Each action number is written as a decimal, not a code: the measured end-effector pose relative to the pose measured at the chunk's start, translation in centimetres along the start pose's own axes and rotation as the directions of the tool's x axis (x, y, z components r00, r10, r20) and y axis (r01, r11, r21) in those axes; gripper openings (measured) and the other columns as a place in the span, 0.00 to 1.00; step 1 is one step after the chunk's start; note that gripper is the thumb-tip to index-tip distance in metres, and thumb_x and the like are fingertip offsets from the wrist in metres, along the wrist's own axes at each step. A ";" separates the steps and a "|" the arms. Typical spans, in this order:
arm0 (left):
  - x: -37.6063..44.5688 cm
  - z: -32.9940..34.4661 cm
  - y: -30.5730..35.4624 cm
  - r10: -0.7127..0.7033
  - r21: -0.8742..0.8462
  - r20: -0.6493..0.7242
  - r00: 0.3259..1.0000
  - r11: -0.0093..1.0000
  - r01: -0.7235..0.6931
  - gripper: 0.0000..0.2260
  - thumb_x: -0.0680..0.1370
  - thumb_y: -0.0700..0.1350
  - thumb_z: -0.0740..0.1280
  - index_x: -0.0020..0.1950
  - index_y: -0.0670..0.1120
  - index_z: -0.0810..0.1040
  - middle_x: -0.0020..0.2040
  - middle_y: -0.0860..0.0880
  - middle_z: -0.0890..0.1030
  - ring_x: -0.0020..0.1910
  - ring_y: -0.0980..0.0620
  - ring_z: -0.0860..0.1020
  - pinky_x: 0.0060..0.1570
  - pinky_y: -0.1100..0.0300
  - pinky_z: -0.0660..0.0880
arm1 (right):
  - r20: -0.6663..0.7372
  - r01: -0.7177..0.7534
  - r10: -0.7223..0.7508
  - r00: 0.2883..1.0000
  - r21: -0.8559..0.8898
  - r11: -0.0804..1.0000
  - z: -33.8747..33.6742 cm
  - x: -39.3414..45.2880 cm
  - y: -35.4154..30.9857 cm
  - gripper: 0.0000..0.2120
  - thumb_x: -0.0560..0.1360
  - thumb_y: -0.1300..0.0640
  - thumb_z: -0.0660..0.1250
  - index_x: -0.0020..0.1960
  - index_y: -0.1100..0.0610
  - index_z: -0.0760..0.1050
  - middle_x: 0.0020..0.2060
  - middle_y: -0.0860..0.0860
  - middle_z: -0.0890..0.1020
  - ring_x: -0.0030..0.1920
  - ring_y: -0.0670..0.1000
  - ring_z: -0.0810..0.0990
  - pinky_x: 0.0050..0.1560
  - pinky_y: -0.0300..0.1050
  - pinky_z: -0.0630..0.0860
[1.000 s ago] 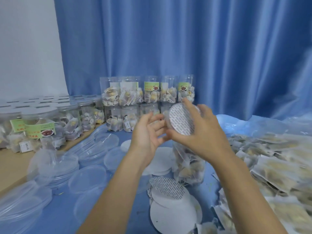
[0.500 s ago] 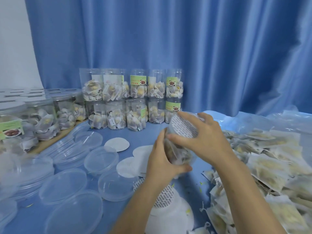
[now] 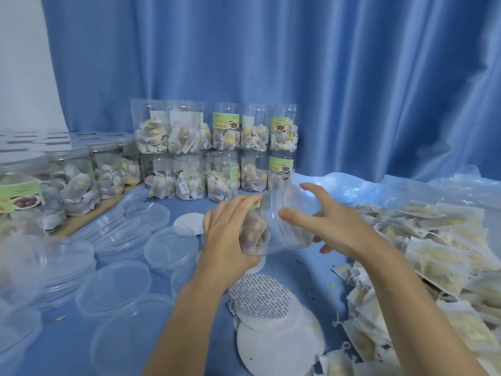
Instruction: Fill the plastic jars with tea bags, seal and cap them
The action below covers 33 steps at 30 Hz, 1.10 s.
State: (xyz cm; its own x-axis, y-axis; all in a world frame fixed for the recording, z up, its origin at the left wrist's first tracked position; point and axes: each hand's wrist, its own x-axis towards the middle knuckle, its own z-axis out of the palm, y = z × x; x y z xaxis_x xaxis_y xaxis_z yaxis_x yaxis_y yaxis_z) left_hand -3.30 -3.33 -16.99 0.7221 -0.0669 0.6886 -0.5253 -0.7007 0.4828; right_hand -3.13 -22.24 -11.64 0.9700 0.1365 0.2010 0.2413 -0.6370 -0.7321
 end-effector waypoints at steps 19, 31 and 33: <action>-1.0 1.5 -0.8 0.144 0.141 -0.110 0.983 0.982 -0.128 0.36 0.59 0.35 0.74 0.66 0.49 0.73 0.66 0.49 0.72 0.68 0.45 0.68 0.70 0.49 0.51 | 0.104 -0.132 0.133 0.986 -0.013 0.991 1.0 -0.7 0.9 0.54 0.49 0.15 0.43 0.54 0.56 0.70 0.29 0.56 0.84 0.31 0.55 0.84 0.39 0.47 0.81; -1.4 1.9 -0.9 0.192 0.146 -0.232 0.954 0.976 -0.161 0.40 0.59 0.34 0.75 0.66 0.54 0.64 0.66 0.45 0.73 0.67 0.41 0.69 0.69 0.39 0.57 | -0.065 0.007 0.004 0.998 0.171 0.985 1.5 0.1 0.3 0.40 0.55 0.23 0.64 0.59 0.46 0.75 0.47 0.52 0.81 0.31 0.51 0.83 0.28 0.47 0.80; -1.6 2.1 -0.9 0.225 0.184 -0.240 0.944 0.966 -0.183 0.40 0.58 0.33 0.75 0.66 0.53 0.65 0.65 0.43 0.73 0.67 0.40 0.69 0.69 0.39 0.57 | -0.068 -0.089 0.103 0.992 0.183 0.979 1.3 0.2 0.4 0.45 0.53 0.19 0.59 0.58 0.49 0.75 0.48 0.53 0.80 0.31 0.52 0.84 0.34 0.49 0.82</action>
State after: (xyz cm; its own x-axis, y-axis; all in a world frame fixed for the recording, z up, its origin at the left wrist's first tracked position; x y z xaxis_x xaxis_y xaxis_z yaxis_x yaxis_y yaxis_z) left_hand -3.01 -4.02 -19.63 0.4555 -0.0501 0.8888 -0.5568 -0.7951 0.2405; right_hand -2.85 -21.51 -12.72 0.9856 0.0186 0.1683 0.1552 -0.4974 -0.8536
